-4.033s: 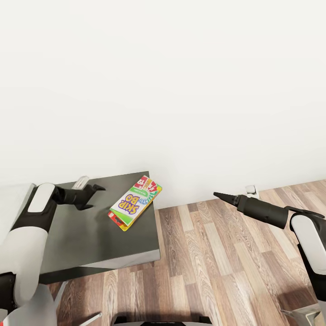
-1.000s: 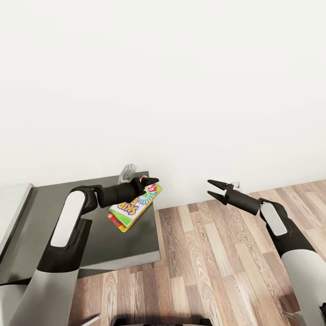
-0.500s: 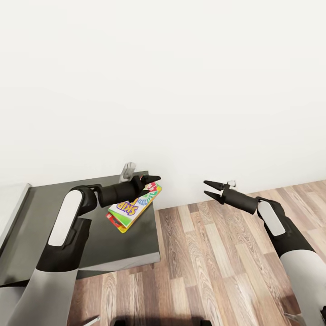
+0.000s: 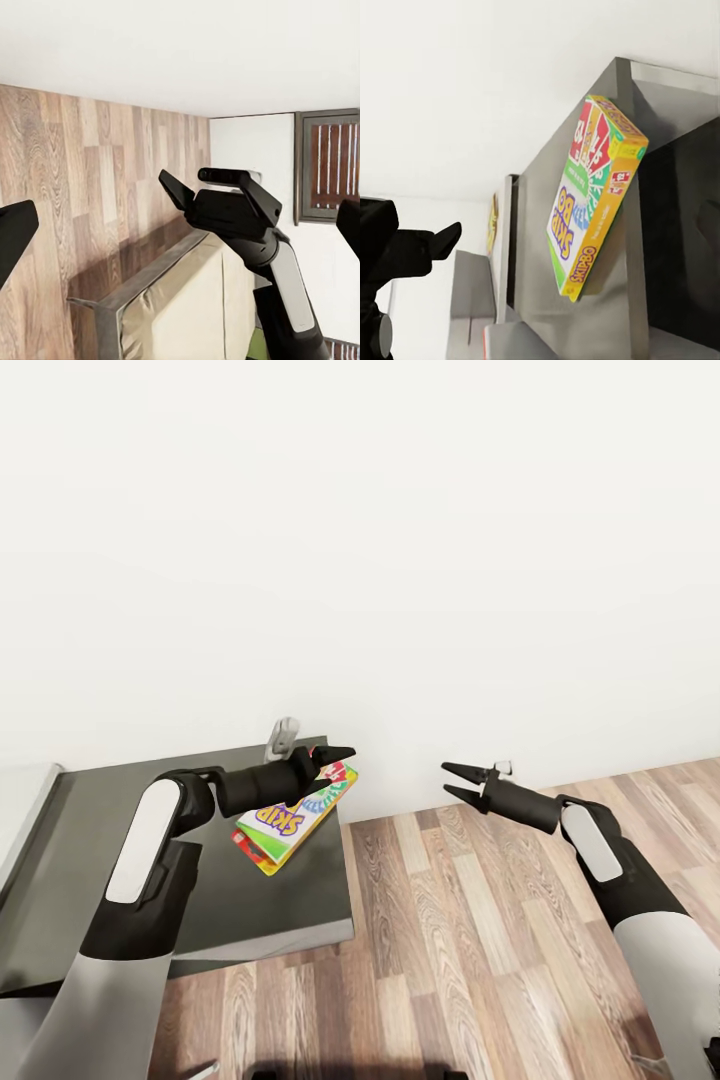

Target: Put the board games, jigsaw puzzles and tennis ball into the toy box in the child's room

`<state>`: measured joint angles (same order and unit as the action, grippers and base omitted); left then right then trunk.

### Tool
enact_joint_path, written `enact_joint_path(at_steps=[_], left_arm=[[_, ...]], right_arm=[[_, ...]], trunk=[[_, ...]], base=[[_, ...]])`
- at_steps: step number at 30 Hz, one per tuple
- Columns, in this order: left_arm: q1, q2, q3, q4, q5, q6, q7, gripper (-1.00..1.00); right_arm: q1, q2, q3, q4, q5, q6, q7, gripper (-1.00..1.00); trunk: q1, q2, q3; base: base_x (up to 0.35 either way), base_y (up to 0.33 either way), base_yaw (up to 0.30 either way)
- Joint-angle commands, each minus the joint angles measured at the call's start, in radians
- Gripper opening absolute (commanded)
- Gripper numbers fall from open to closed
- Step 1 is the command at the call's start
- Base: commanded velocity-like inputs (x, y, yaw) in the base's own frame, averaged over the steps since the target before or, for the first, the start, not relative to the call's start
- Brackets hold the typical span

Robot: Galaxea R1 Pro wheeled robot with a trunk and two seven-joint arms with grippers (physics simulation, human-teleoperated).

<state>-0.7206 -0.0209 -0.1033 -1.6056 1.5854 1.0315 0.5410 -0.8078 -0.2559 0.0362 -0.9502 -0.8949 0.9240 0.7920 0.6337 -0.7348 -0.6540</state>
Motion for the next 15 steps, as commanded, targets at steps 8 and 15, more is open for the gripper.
enact_joint_path(at_steps=[8, 15], left_arm=[[-0.002, -0.001, 0.001, -0.001, 0.013, 0.002, 0.011, 1.00], [-0.002, -0.004, 0.001, -0.001, 0.014, 0.001, 0.011, 1.00]], right_arm=[[-0.001, 0.000, 0.004, 0.008, -0.004, 0.005, 0.000, 1.00], [-0.001, 0.001, 0.005, 0.010, -0.003, 0.020, -0.001, 1.00]], trunk=[[0.031, -0.057, -0.026], [0.058, -0.106, -0.048]], base=[[0.000, 0.000, 0.001], [0.000, 0.000, 0.069]])
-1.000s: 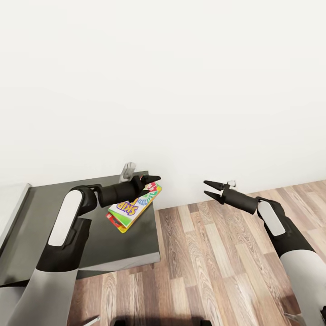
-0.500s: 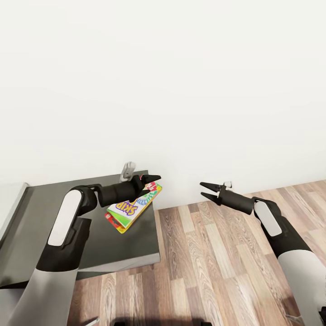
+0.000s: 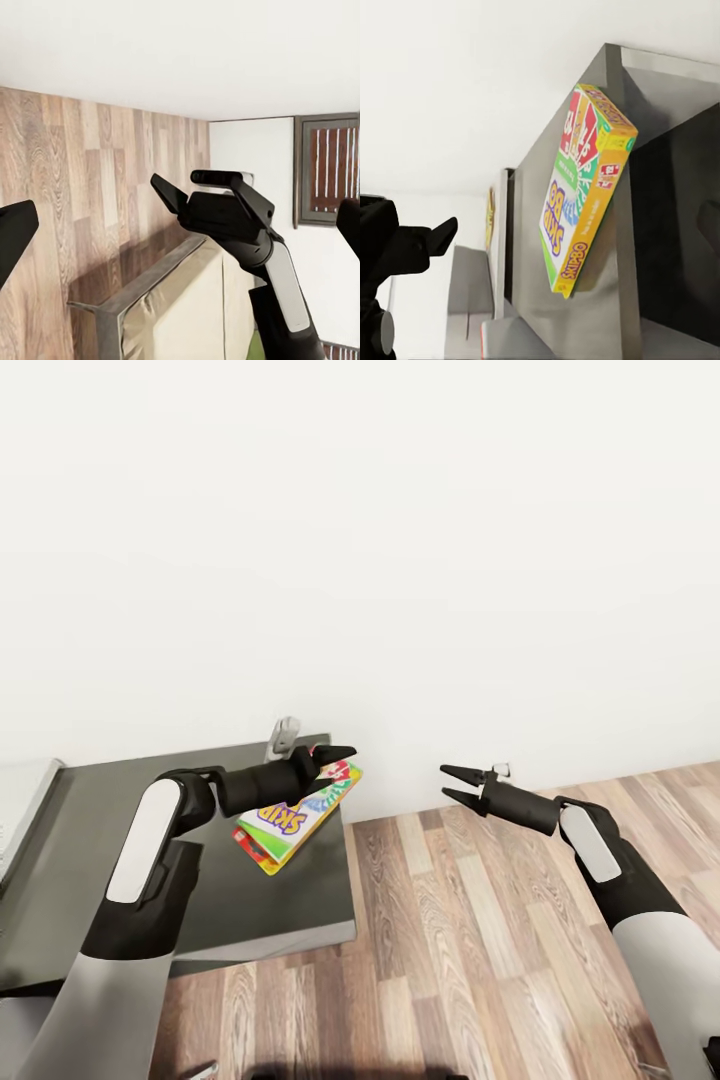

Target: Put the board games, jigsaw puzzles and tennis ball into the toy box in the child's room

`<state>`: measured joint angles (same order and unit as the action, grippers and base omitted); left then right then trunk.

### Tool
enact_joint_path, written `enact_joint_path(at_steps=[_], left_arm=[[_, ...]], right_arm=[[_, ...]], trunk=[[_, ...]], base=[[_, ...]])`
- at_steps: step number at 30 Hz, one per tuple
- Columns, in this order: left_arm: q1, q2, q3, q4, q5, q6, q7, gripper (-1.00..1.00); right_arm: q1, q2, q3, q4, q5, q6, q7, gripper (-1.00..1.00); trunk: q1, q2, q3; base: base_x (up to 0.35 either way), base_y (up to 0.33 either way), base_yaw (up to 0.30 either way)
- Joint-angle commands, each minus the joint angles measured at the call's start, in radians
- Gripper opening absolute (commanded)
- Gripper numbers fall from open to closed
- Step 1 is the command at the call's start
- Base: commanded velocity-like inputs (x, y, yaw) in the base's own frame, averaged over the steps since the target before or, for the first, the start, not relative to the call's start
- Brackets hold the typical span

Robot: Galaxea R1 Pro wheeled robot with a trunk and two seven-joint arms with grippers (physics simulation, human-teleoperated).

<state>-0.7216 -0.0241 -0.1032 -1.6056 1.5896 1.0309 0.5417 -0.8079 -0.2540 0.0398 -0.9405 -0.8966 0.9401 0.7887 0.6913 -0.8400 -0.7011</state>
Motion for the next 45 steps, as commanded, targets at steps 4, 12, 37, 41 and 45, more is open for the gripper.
enact_joint_path(at_steps=[4, 12, 37, 41, 45], left_arm=[[-0.001, -0.003, 0.000, 0.000, 0.010, 0.002, 0.011, 1.00], [-0.001, -0.005, 0.000, 0.000, 0.010, 0.001, 0.011, 1.00], [0.001, -0.007, -0.003, 0.000, 0.007, -0.001, 0.012, 1.00], [0.001, -0.007, -0.003, 0.000, 0.007, -0.001, 0.012, 1.00], [0.001, -0.007, -0.004, 0.000, 0.007, -0.002, 0.012, 1.00]], right_arm=[[-0.001, 0.000, 0.002, 0.001, -0.001, 0.012, 0.001, 1.00], [-0.001, 0.000, 0.001, 0.001, -0.001, 0.019, 0.000, 1.00], [-0.001, -0.008, -0.007, 0.005, -0.002, 0.022, 0.000, 1.00], [-0.001, -0.011, -0.008, 0.007, -0.003, 0.022, 0.000, 1.00], [-0.001, -0.013, -0.010, 0.018, -0.004, 0.022, 0.000, 1.00]], trunk=[[0.016, -0.029, -0.013], [0.035, -0.064, -0.029], [0.035, -0.064, -0.029], [0.035, -0.064, -0.029], [0.035, -0.064, -0.029]], base=[[0.000, 0.000, 0.188], [0.000, 0.000, 0.247], [0.000, 0.000, 0.181], [0.000, 0.000, 0.028], [0.000, 0.000, 0.016]])
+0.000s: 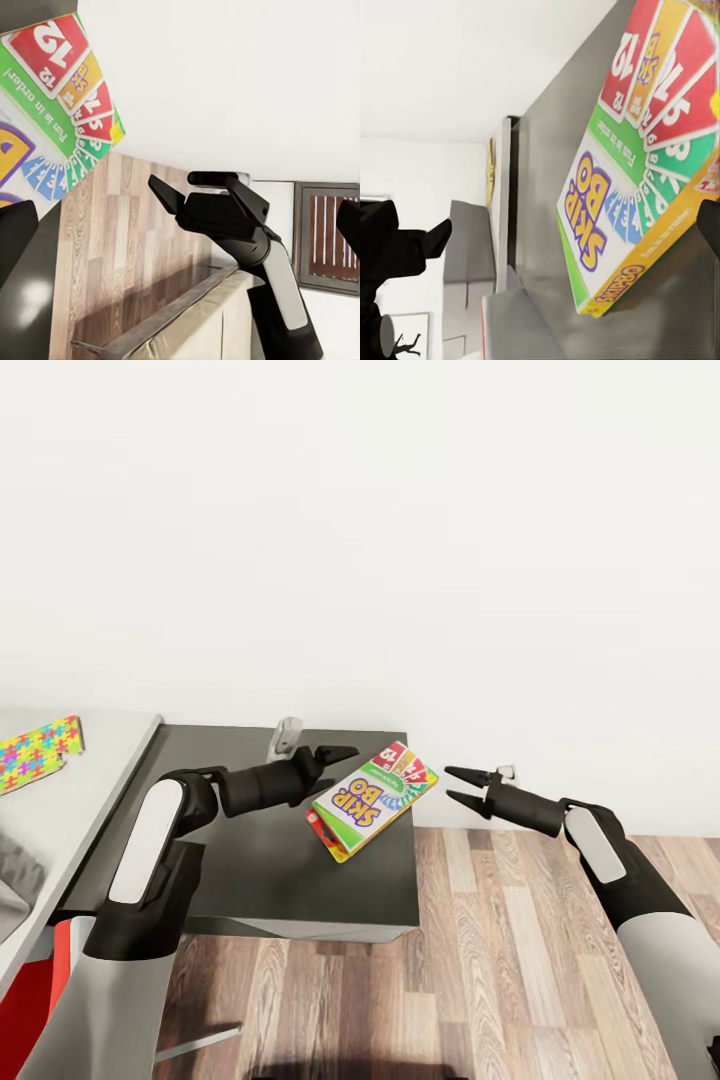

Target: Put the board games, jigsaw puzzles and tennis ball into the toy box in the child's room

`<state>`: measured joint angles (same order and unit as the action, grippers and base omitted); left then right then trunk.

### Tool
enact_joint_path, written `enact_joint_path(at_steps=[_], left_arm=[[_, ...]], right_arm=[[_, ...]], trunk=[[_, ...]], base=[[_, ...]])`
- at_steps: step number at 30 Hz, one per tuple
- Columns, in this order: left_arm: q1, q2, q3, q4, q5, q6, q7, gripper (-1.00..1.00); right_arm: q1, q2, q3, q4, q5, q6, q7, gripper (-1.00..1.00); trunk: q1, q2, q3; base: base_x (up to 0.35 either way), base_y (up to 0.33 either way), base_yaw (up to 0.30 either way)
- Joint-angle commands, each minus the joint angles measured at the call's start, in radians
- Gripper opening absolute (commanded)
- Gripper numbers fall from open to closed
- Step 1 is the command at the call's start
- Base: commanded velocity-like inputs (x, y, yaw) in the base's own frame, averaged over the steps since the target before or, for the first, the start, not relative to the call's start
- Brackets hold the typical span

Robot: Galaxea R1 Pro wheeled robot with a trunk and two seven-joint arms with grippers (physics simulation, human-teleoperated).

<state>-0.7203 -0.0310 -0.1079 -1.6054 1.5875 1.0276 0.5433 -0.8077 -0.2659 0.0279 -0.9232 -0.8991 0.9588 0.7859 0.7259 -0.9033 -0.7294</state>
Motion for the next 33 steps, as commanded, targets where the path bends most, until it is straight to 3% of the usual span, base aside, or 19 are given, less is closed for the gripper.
enact_joint_path(at_steps=[1, 22, 33], left_arm=[[-0.001, -0.001, 0.000, -0.001, 0.009, 0.002, 0.010, 1.00], [-0.001, -0.002, -0.001, -0.001, 0.009, 0.002, 0.010, 1.00], [-0.001, -0.003, -0.001, -0.001, 0.010, 0.002, 0.010, 1.00]], right_arm=[[-0.001, -0.001, 0.001, 0.006, -0.001, 0.003, 0.003, 1.00], [-0.001, -0.010, -0.008, 0.041, -0.004, 0.002, -0.003, 1.00], [-0.001, -0.016, -0.059, 0.062, -0.004, 0.002, -0.024, 1.00]], trunk=[[0.000, -0.001, -0.001], [0.000, -0.001, -0.001], [0.000, -0.001, -0.001]], base=[[0.000, 0.000, 0.010], [0.000, 0.000, 0.003], [0.000, 0.000, 0.000]])
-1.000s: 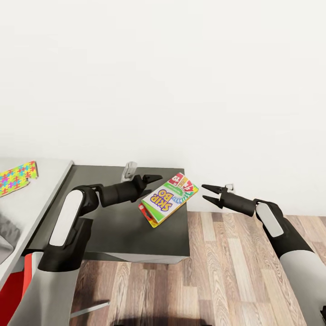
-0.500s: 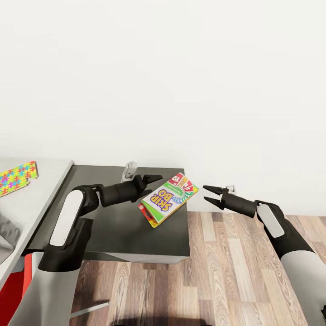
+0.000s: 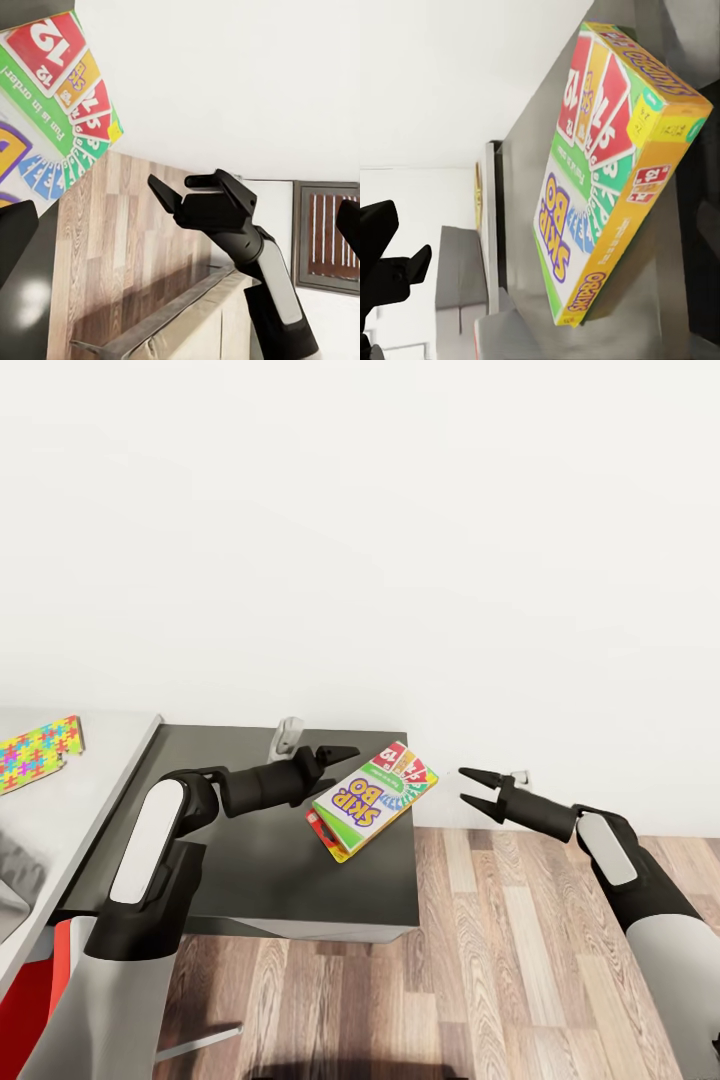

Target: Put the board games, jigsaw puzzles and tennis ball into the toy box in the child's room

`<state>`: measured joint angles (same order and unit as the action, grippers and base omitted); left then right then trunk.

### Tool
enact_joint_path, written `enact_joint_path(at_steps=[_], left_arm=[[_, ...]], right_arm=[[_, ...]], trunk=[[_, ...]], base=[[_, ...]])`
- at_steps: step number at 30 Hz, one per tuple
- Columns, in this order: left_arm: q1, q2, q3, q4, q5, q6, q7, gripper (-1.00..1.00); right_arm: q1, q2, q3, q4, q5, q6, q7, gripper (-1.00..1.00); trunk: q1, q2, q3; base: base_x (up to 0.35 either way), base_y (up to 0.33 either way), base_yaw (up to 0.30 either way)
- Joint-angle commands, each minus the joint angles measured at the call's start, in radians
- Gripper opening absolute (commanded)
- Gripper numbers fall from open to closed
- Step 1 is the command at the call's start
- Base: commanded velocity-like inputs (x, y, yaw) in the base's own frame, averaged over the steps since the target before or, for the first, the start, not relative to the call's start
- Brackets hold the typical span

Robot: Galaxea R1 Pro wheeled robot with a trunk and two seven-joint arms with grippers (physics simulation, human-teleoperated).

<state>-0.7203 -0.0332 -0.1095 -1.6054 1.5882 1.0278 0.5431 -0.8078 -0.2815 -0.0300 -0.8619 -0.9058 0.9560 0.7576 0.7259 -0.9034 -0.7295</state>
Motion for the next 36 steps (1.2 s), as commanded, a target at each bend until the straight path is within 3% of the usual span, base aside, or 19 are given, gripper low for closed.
enact_joint_path(at_steps=[1, 14, 36], left_arm=[[-0.001, 0.000, 0.001, -0.001, 0.010, 0.002, 0.010, 1.00], [-0.001, -0.003, 0.001, -0.001, 0.012, 0.003, 0.009, 1.00], [-0.002, -0.015, 0.001, -0.001, 0.013, 0.003, 0.009, 1.00]], right_arm=[[-0.001, -0.001, -0.009, 0.002, 0.003, 0.004, 0.000, 1.00], [-0.001, -0.007, -0.052, 0.025, 0.002, 0.003, -0.050, 1.00], [-0.002, -0.007, -0.064, 0.043, -0.001, -0.005, -0.091, 1.00]], trunk=[[0.000, -0.001, -0.001], [0.042, -0.078, -0.035], [0.123, -0.225, -0.101]], base=[[0.000, 0.000, 0.000], [0.000, 0.000, 0.000], [0.000, 0.000, 0.000]])
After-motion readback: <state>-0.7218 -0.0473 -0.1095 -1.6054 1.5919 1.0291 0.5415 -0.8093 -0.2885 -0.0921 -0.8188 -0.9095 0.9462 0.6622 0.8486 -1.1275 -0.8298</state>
